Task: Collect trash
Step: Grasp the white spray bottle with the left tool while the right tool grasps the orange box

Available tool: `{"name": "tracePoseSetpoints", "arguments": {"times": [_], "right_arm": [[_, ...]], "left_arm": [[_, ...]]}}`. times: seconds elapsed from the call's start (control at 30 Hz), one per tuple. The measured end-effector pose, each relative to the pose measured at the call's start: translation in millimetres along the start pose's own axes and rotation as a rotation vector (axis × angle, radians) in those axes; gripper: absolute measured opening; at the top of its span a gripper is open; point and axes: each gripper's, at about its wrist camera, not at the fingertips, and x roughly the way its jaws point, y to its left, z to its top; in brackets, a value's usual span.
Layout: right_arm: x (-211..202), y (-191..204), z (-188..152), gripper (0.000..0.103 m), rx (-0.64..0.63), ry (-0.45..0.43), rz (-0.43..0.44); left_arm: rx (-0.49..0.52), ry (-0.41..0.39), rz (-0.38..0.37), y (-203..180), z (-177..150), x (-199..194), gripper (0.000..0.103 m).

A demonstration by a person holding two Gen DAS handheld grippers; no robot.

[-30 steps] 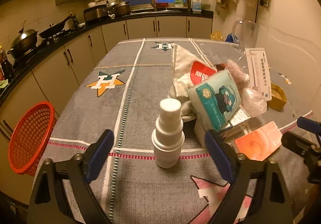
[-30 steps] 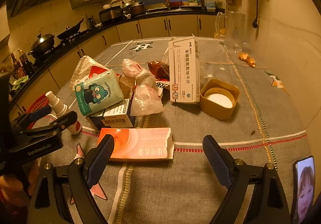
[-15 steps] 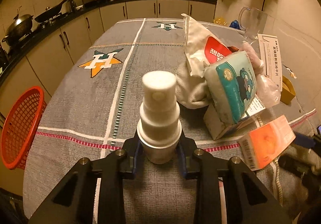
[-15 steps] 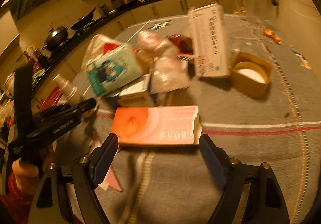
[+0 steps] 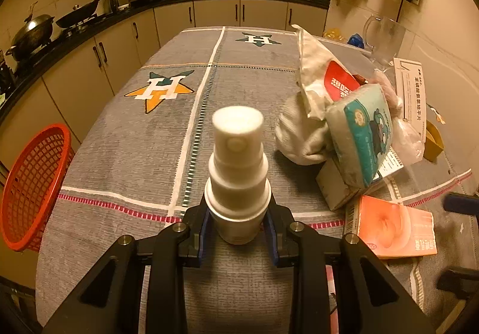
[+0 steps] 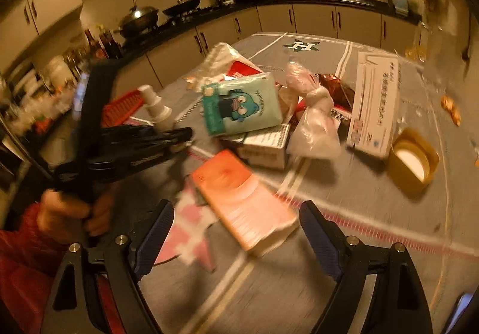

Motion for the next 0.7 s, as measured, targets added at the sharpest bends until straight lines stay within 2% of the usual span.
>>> {"name": "tracePoseSetpoints", "arguments": {"times": [0.13, 0.17, 0.23, 0.4, 0.7], "right_arm": [[26.5, 0.9, 8.1, 0.087, -0.072, 0.072, -0.003], [32.9, 2.1, 9.2, 0.085, -0.081, 0.08, -0.008], [38.9, 1.4, 9.3, 0.073, -0.086, 0.092, -0.024], [40.8, 10.8, 3.0, 0.062, -0.108, 0.097, -0.033], [44.6, 9.2, 6.9, 0.062, -0.108, 0.094, -0.071]], "left_arm": [[-0.001, 0.0, 0.001, 2.0, -0.3, -0.4, 0.029], [-0.002, 0.0, -0.001, 2.3, -0.3, -0.5, 0.029], [-0.004, -0.001, -0.006, 4.1, -0.5, -1.4, 0.029], [-0.005, -0.005, -0.012, 5.7, -0.6, -1.9, 0.029], [0.003, -0.008, -0.008, 3.7, -3.5, -5.4, 0.029]]}}
